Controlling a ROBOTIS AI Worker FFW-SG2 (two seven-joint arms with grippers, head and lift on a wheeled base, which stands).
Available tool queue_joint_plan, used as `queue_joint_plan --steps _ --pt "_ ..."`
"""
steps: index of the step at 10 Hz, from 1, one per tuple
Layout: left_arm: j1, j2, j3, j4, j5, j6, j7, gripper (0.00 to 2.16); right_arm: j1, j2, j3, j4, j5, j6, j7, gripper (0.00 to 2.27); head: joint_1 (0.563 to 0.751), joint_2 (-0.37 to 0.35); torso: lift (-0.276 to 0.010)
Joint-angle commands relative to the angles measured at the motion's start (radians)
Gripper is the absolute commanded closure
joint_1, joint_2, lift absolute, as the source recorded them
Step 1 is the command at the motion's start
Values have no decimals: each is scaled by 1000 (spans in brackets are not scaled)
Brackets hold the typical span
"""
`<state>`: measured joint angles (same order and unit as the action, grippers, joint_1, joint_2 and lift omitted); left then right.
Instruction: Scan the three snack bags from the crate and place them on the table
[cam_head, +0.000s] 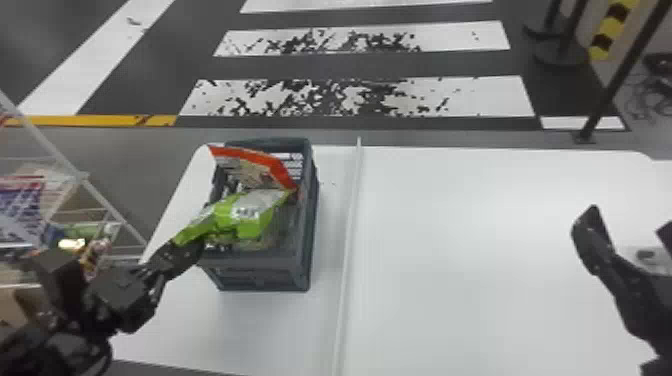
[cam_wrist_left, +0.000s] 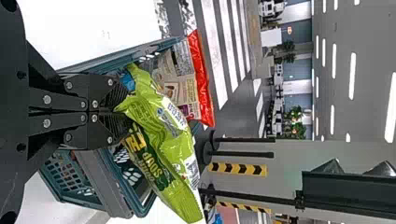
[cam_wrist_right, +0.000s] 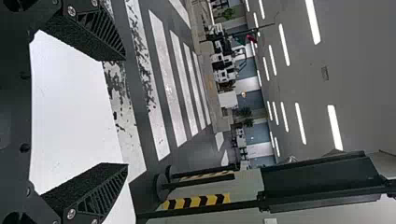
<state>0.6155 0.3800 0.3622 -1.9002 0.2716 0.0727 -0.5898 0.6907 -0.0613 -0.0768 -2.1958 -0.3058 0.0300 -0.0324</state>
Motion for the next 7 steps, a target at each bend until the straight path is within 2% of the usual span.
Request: queue_joint_plan --steps 1,3,5,7 --pt "7 -1 6 -10 -3 -6 2 2125 3 0 0 -4 -1 0 0 124 695 129 -36" --pt "21 -4 21 -46 0 -6 4 2128 6 0 0 -9 -1 0 0 124 695 130 -36" --pt "63 -18 49 -152 28 13 2 2128 9 1 0 -16 -1 0 0 127 695 125 -36" --pt "84 -35 77 -261 57 71 -2 2128 9 1 -3 -18 -1 0 0 134 695 109 -36"
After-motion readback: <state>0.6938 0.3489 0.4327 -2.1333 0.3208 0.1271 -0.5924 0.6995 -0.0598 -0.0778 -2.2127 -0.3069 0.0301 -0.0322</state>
